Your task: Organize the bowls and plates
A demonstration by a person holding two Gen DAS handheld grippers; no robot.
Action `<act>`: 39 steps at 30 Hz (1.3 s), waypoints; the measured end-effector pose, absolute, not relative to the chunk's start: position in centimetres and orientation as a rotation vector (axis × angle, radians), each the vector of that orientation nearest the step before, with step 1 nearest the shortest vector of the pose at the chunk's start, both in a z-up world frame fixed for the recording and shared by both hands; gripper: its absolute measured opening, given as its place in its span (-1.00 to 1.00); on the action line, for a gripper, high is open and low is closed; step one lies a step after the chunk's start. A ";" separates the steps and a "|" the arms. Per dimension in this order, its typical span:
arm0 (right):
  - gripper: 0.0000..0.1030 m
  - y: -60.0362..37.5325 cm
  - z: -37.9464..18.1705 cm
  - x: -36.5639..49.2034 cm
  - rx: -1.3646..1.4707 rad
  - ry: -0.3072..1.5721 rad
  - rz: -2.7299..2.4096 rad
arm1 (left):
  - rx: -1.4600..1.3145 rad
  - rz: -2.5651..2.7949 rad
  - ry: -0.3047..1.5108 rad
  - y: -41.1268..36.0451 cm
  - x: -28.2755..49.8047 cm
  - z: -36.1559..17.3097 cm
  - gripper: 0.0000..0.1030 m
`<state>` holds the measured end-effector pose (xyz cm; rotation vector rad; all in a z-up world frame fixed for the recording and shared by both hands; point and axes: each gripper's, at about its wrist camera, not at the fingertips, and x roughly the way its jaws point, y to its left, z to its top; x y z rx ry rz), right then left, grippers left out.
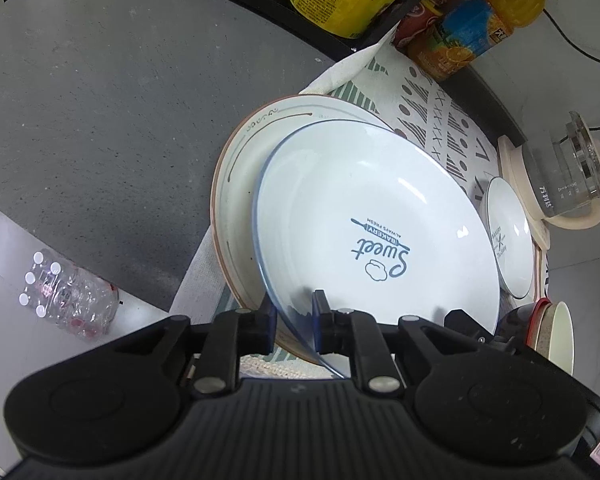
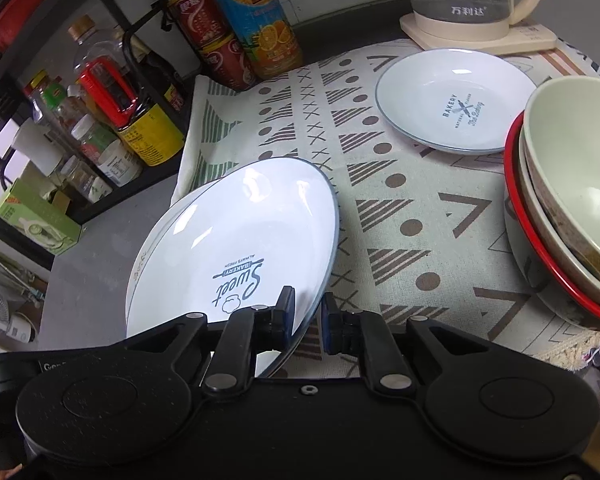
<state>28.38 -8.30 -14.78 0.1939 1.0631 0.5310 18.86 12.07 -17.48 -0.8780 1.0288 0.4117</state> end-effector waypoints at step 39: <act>-0.81 -6.6 -16.3 30.1 0.175 1.070 0.525 | -0.768 0.547 1.084 16.1 21.0 -17.1 -0.17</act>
